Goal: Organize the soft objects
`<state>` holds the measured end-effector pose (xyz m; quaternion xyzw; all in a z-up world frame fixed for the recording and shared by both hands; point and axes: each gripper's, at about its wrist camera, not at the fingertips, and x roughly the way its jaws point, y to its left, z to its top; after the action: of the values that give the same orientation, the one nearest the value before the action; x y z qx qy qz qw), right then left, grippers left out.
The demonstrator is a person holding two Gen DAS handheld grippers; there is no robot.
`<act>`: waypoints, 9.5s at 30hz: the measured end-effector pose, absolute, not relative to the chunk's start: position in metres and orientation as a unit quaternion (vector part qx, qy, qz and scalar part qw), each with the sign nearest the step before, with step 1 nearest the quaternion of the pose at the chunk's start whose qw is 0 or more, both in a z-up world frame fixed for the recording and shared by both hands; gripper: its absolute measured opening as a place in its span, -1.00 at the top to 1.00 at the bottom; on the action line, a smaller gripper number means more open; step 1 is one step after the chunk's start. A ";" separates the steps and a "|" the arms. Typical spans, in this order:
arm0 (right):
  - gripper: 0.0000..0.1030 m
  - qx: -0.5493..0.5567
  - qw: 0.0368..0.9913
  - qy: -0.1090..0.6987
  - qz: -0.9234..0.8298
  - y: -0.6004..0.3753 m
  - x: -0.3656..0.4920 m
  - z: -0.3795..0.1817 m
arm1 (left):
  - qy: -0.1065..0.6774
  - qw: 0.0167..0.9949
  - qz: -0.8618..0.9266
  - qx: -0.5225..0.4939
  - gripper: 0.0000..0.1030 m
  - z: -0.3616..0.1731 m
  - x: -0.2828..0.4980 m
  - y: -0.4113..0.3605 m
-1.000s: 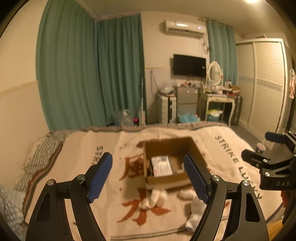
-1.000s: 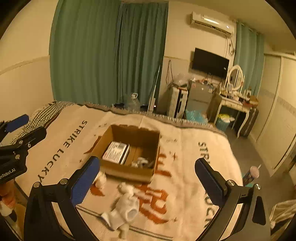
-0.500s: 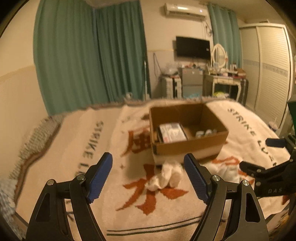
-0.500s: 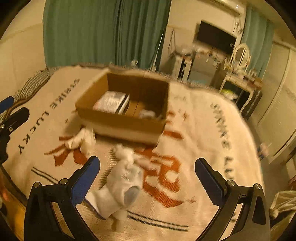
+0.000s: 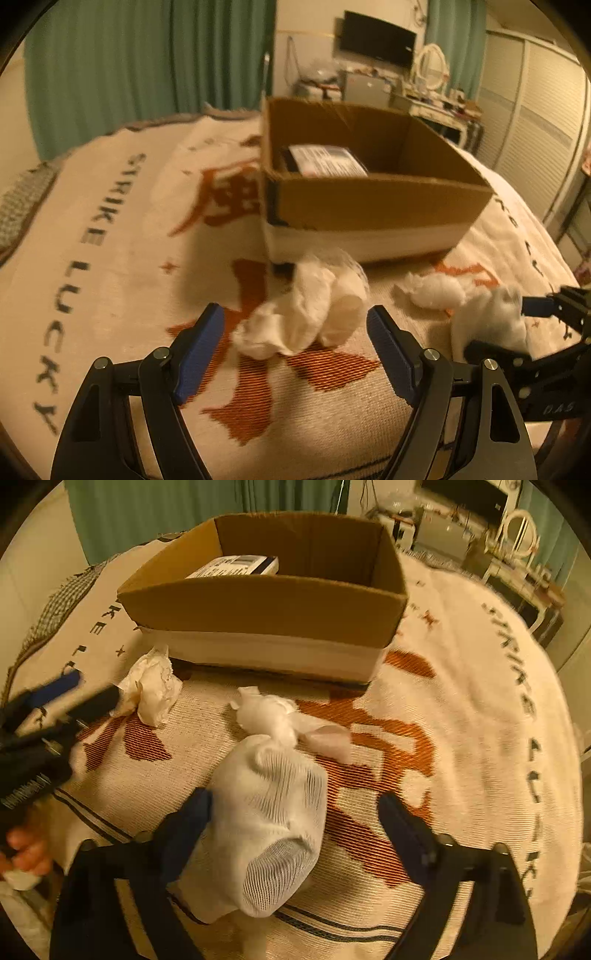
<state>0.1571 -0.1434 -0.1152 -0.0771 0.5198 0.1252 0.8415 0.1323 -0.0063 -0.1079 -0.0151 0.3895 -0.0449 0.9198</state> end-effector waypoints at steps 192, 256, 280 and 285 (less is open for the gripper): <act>0.47 -0.043 0.889 0.434 0.136 -0.225 0.159 -0.034 | 0.374 0.924 -0.080 0.009 0.20 -0.043 0.101 -0.114; -0.30 -0.027 0.948 0.292 0.126 -0.167 0.259 0.146 | 0.192 0.979 0.000 0.064 -0.63 0.123 0.164 -0.031; -1.00 -0.009 0.986 0.104 0.128 -0.172 0.018 0.174 | 0.040 0.998 0.019 0.046 -0.82 0.141 -0.026 -0.011; -1.00 0.013 0.985 0.121 0.126 -0.167 0.040 0.120 | 0.079 0.996 0.016 0.048 -0.82 0.099 -0.007 -0.003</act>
<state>0.0402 -0.1669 0.1199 0.0134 0.1210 0.1261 0.9845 -0.0071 -0.0026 0.0988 0.0483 0.0788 0.0157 0.9956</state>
